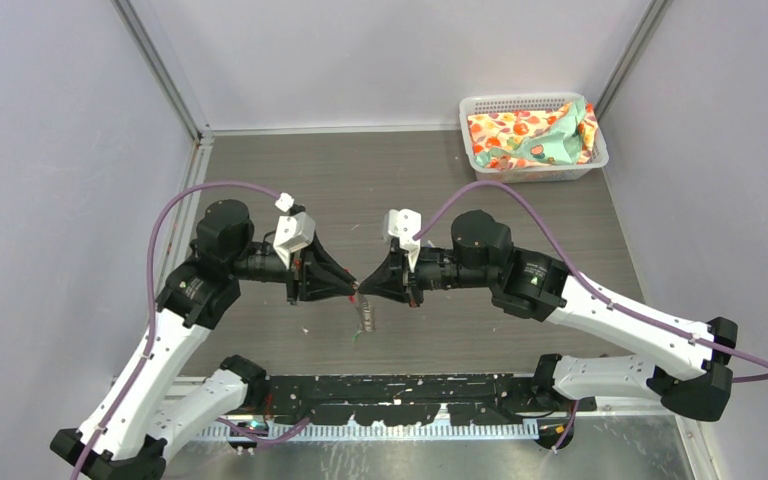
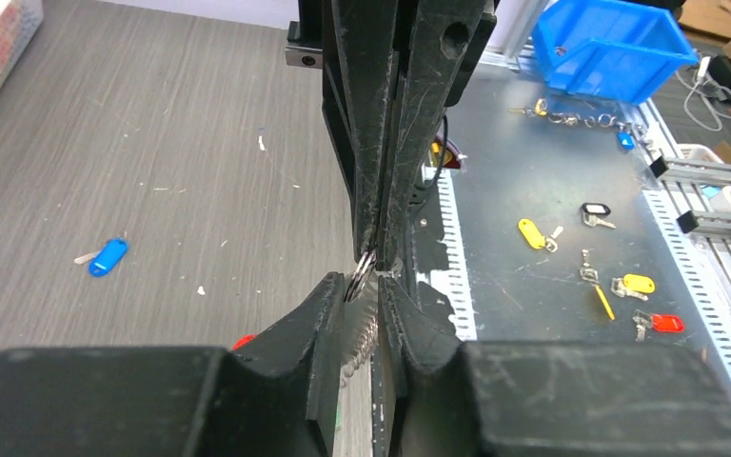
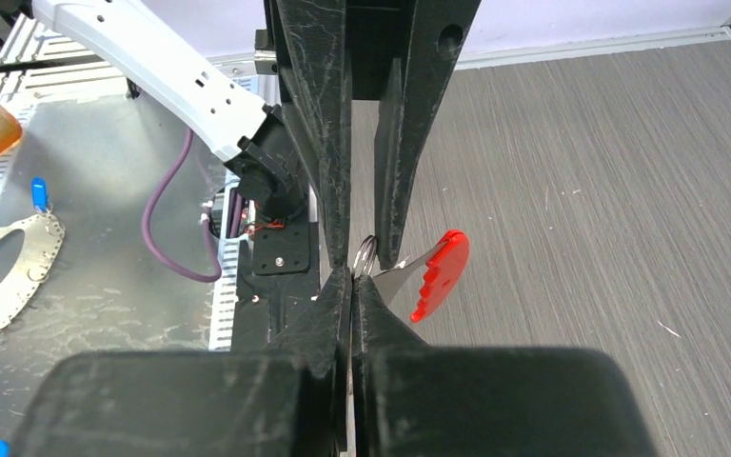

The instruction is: Put the keys on the keyring

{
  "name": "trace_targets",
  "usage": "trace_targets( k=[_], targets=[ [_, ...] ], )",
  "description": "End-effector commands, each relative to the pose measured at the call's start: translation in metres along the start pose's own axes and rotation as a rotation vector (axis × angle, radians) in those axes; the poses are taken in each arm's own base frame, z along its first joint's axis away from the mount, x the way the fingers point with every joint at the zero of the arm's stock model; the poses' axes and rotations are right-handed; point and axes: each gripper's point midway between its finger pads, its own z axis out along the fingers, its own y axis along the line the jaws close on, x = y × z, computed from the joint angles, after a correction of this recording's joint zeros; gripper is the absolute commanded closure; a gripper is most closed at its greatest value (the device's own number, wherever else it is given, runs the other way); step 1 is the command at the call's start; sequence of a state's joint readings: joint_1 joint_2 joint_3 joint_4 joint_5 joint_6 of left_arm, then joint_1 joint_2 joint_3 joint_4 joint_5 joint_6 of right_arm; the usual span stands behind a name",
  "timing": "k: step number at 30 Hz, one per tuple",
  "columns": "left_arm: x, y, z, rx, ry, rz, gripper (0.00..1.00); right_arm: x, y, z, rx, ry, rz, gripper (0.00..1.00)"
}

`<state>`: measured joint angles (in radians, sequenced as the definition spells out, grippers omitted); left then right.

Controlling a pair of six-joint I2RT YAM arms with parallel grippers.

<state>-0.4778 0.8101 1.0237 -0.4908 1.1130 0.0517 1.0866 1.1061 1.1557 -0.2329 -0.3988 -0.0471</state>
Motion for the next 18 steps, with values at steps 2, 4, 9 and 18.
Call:
trace_targets(
  k=[2, 4, 9, 18],
  targets=[
    [0.000, -0.012, 0.000, 0.069, -0.010, 0.013, 0.86, -0.044, 0.003, -0.003, -0.006, -0.134, -0.044, 0.99],
    [0.003, -0.014, 0.000, 0.075, -0.006, 0.012, 0.90, -0.045, 0.001, -0.003, 0.000, -0.141, -0.045, 0.99],
    [0.008, -0.011, -0.001, 0.051, 0.005, 0.015, 0.88, -0.046, -0.001, -0.002, 0.013, -0.149, -0.044, 0.99],
    [-0.001, -0.012, 0.000, 0.052, -0.026, 0.026, 0.85, -0.044, 0.001, 0.001, -0.005, -0.147, -0.030, 0.99]
  ],
)
